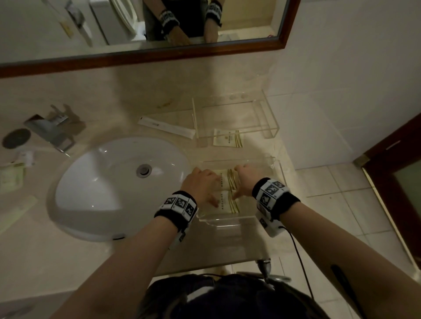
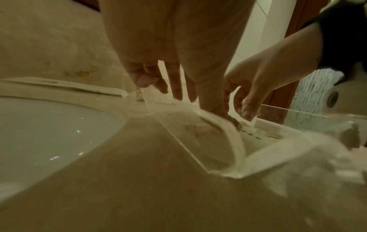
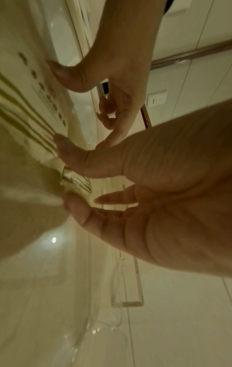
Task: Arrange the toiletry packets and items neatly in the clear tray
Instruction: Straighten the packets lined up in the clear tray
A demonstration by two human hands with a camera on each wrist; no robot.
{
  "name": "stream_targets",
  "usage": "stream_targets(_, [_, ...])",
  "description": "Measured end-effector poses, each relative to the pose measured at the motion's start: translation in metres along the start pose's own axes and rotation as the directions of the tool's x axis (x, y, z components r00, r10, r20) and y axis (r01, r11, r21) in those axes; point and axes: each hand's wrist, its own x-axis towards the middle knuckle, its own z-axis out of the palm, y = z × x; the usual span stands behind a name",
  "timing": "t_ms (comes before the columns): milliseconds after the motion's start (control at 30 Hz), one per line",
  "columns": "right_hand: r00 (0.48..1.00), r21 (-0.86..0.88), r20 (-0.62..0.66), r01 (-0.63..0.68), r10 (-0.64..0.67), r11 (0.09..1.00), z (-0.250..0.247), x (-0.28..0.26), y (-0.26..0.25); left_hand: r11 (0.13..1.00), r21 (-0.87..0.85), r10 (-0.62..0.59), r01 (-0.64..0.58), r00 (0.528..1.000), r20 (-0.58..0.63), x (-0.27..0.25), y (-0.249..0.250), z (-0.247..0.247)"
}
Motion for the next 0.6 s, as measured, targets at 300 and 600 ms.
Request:
stream_targets(300, [0.999,0.063,0.003,0.032,-0.032,0.997,0.01,0.004,-0.004,0.996,0.085,0.029,-0.027,0.999,-0.025,0.004,0.004,0.009])
stream_targets(600, [0.999,0.214,0.006,-0.046,0.046,0.976,0.01,0.008,0.005,0.995,0.1,0.009,-0.006,1.0,-0.027,0.004,0.004,0.011])
